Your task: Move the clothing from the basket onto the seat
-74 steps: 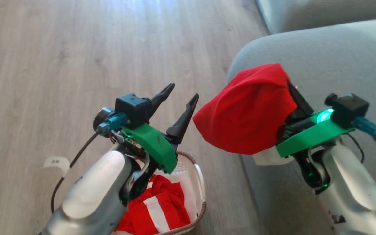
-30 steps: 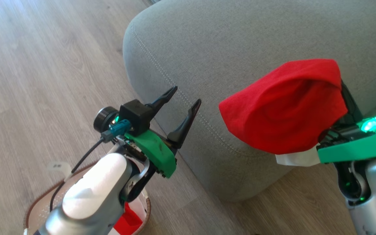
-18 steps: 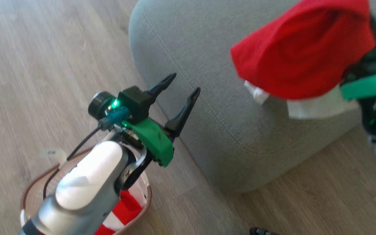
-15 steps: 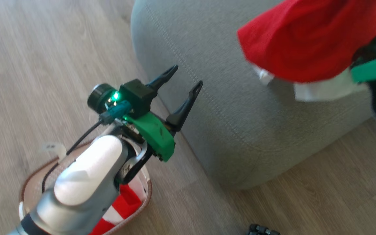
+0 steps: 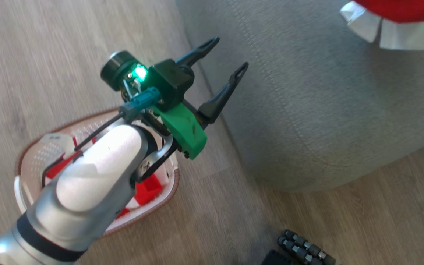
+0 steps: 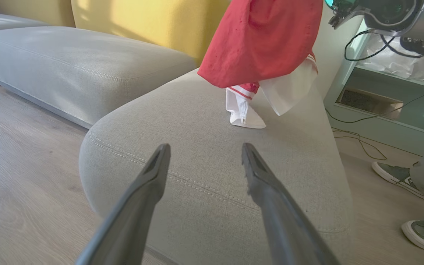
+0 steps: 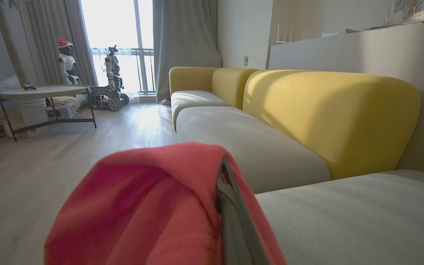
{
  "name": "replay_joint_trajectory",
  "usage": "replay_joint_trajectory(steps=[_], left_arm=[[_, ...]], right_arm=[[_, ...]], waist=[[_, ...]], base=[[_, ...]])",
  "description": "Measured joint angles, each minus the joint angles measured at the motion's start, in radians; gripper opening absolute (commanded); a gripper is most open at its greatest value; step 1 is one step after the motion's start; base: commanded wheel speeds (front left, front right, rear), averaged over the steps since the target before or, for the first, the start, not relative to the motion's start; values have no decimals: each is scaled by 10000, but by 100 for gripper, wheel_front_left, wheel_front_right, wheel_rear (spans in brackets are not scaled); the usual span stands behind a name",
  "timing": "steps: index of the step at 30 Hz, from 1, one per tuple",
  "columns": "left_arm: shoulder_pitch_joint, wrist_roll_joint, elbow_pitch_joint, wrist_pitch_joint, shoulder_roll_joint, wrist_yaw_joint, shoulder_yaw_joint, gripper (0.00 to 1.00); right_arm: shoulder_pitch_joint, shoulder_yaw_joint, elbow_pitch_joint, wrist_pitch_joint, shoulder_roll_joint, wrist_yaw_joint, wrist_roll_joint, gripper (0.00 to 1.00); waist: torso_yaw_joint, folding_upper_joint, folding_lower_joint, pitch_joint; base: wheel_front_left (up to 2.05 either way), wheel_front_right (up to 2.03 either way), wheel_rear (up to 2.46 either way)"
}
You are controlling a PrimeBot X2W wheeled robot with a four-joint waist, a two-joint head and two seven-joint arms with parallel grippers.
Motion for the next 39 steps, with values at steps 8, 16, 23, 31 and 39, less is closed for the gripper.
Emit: replay_joint_trajectory(steps=[8, 16, 23, 31, 39], left_arm=[[-517, 251, 23, -17, -46, -217, -322, 100], [-540, 288, 291, -178, -140, -299, -470, 100], [-682, 288, 493, -238, -186, -384, -686, 100], [-651, 180, 734, -372, -236, -374, -721, 100], [-244, -17, 970, -721, -253, -251, -721, 100]], right_arm=[[-453, 94, 1085, -2, -215, 0, -33, 0], [-443, 1406, 2757, 1014, -198, 0, -173, 0], [-483, 2263, 3484, 1994, -303, 2, 67, 38], [-686, 3041, 3661, 2481, -487, 2, 616, 100], [-618, 3954, 3235, 2997, -1005, 2, 1172, 100]], waist=[[455, 0, 1, 951], [702, 0, 0, 1240], [802, 0, -1, 1113], [741, 0, -1, 616], [616, 0, -2, -225]], base=[[0, 0, 0], [0, 0, 0], [0, 0, 0], [0, 0, 0], [0, 0, 0]])
